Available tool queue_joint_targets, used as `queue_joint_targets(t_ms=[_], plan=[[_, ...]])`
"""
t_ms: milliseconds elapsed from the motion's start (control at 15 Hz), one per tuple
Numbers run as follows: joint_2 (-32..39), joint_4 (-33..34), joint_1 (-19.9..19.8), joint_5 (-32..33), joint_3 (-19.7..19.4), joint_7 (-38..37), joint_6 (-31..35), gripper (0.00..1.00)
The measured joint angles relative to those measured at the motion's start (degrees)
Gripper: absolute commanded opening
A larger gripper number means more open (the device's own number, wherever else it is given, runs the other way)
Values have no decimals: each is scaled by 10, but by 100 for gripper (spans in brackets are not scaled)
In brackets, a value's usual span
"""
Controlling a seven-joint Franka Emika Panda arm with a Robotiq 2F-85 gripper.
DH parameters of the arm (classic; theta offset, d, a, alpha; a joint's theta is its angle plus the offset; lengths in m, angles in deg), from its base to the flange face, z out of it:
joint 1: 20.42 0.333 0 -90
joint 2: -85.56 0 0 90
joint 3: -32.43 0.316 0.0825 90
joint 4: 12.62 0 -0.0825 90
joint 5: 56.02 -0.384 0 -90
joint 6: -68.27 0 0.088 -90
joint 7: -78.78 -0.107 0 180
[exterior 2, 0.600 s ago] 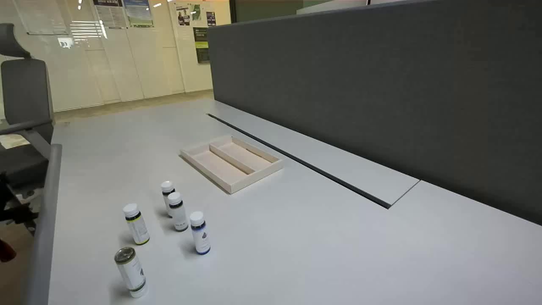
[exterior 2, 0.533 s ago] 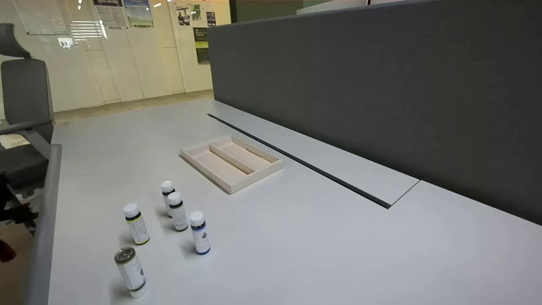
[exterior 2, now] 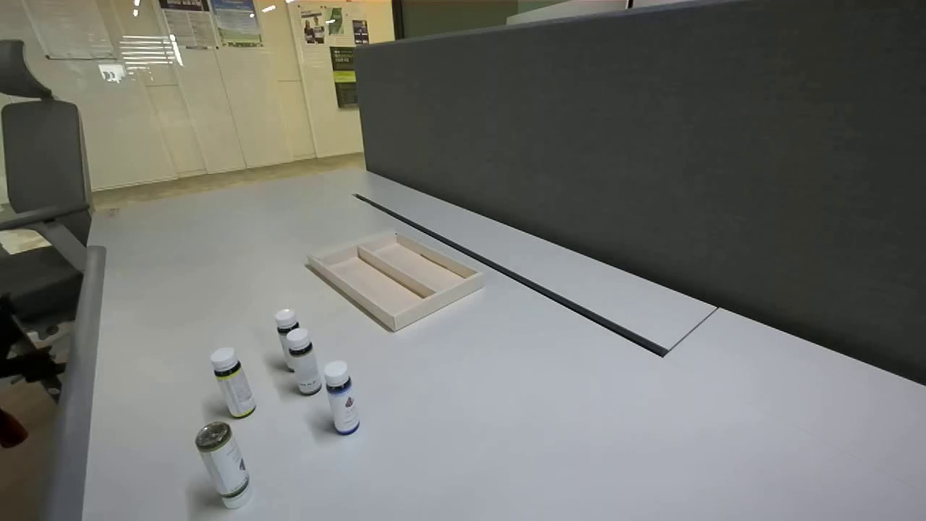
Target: Place a bottle on the tray
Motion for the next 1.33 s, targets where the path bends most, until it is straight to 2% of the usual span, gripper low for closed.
queue_joint_targets(t_ms=[333,733,1200,1333], plan=[[7,-5,-6,11,3,11,18,100],[86,-53,-40,98,2,43,140,100],[188,-106,-97,219,-46,61,242,100],[202,-110,-102,221,-54,68,249,100]])
